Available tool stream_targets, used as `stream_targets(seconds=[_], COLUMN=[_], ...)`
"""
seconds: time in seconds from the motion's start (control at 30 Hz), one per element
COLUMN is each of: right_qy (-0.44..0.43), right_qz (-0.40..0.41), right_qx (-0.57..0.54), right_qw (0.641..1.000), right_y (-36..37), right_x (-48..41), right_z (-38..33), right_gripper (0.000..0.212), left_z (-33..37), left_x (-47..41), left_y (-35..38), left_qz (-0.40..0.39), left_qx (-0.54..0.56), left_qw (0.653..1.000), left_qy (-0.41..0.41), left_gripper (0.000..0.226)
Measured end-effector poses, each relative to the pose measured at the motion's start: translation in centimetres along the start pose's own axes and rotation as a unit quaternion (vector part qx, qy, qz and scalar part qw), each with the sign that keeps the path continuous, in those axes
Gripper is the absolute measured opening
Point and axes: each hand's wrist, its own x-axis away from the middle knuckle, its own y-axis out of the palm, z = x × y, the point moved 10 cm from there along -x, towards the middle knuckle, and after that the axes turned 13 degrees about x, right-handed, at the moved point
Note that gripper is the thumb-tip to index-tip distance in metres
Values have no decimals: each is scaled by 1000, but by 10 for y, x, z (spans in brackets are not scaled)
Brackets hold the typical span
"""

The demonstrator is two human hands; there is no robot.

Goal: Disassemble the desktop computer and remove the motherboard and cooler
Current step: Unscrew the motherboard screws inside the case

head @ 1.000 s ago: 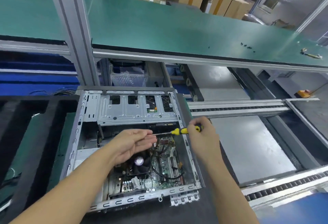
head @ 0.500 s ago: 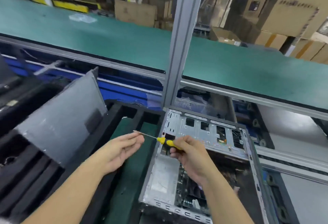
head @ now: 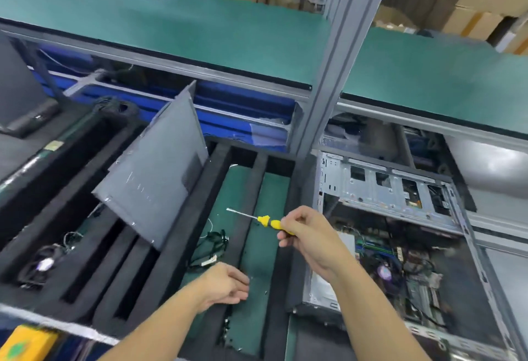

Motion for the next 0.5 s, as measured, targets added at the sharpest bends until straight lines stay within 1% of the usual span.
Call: stream_targets(seconds=[0.07,0.13,0.17,0.23,0.27,0.33,0.37,0.4,0.43,0.5], right_qy=[0,0,1,2,1,-2,-4,-5,-7,-12], right_qz=[14,25,30,41,47,57,62,68,74,86], right_qx=[37,62,69,75,76,81,84,86,86,77], right_qw=[999,998,997,996,996,995,994,994,994,993], right_y=[3,4,5,4,4,2,0,-2,-6,-14], right_x=[1,3,4,6,7,8,9,9,10,12], right_z=[5,8,10,12,12,10,9,8,7,5], right_gripper=[7,7,8,8,7,6,6,6,5,4], left_z=[-15,-19,-17,-14,-14,-18,-16,-11,-3,22], left_x=[-10,-15,-14,-10,-10,-11,-10,-9,-8,-10], left_y=[2,8,12,17,18,18,17,14,9,1], left_qz=[3,-5,-12,-27,-36,-55,-61,-50,-25,33], left_qx=[-62,-102,-118,-127,-112,-72,-61,-58,-58,-22], left_qw=[998,995,993,990,991,988,987,988,991,998], left_qy=[-12,-15,-20,-45,-69,-122,-135,-133,-117,-44], left_gripper=[15,6,6,22,34,69,76,77,72,56])
